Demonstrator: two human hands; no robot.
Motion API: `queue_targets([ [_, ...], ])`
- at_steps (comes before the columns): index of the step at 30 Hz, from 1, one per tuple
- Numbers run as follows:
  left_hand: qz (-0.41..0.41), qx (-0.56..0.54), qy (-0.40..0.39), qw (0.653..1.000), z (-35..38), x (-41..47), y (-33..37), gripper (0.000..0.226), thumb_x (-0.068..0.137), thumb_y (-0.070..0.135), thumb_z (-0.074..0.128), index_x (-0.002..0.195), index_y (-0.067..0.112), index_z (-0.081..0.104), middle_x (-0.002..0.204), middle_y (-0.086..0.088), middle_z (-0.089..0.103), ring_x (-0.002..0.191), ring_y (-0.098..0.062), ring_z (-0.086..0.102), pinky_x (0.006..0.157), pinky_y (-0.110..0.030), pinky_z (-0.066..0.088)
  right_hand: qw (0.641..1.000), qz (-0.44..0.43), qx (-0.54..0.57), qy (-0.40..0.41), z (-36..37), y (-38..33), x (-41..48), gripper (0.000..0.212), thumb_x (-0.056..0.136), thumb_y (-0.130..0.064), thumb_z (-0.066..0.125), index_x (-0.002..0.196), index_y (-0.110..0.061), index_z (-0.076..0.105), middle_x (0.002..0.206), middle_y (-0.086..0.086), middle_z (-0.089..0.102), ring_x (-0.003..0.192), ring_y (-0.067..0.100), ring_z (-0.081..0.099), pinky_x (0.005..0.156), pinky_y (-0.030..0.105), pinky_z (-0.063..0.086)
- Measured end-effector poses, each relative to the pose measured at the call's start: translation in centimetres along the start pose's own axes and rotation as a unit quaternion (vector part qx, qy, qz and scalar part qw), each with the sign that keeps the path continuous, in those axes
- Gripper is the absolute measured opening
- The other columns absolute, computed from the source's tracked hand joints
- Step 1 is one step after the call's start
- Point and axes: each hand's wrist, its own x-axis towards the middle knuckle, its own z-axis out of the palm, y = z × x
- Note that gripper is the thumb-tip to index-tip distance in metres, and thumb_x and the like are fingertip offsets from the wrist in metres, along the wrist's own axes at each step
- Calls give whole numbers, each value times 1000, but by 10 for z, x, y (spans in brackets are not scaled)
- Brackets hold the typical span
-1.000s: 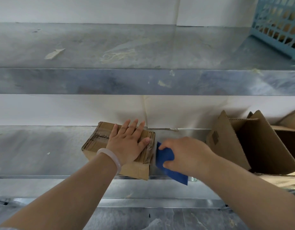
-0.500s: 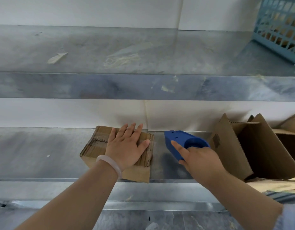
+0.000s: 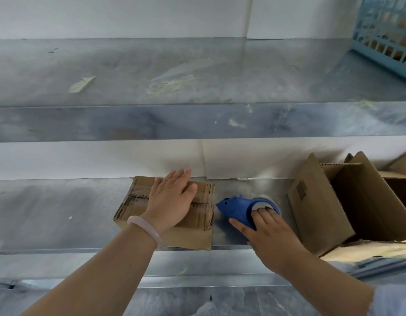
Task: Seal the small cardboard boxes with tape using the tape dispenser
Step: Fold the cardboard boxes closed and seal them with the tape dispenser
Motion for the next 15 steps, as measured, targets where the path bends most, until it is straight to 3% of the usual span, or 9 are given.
queue_targets([
  [2,2,-79,8,997,-7,-4,0,47,104,36,25,151,33,22,159,12,18,147,-5,6,119,-34,-4,1000,10,24,-4,-2,-8,0,90,52,-34,89,136,-28,55,104,23,63,97,42,61,91,55,49],
  [5,-12,-196,9,981,-13,-10,-2,43,104,31,32,147,34,33,154,14,28,146,-11,12,120,-37,6,996,12,7,-89,7,-24,-6,79,71,-51,77,140,-26,50,123,25,60,114,44,57,101,58,42],
  [8,-7,-239,6,971,-18,-14,-5,42,103,33,36,144,37,37,150,15,34,144,-14,18,119,-39,16,992,65,41,-101,15,-35,-7,62,73,-60,59,126,-26,65,112,22,68,104,40,65,93,53,47],
  [10,13,-206,-11,978,-21,-15,-6,42,103,32,35,145,33,36,150,13,33,144,-14,18,120,-42,14,991,80,61,-90,18,-34,-3,62,75,-59,40,121,-27,68,111,23,69,102,40,67,89,52,49],
  [12,38,-103,-35,993,-23,-14,-11,46,102,35,36,148,30,32,155,12,27,145,-12,13,121,-42,6,990,91,40,-95,11,-31,0,62,78,-58,34,126,-31,63,116,22,67,107,39,65,91,52,49],
  [13,50,-43,-42,997,-22,-13,-16,49,101,39,37,149,31,28,157,12,22,146,-12,10,121,-41,3,988,96,41,-111,1,-30,2,59,82,-55,35,133,-33,55,124,23,63,116,39,60,96,52,46],
  [15,60,37,-43,997,-22,-12,-27,57,99,46,39,151,33,21,159,11,16,147,-12,5,121,-39,-1,986,105,54,-121,-10,-31,4,55,95,-41,37,150,-35,30,152,19,35,140,36,35,113,49,28],
])
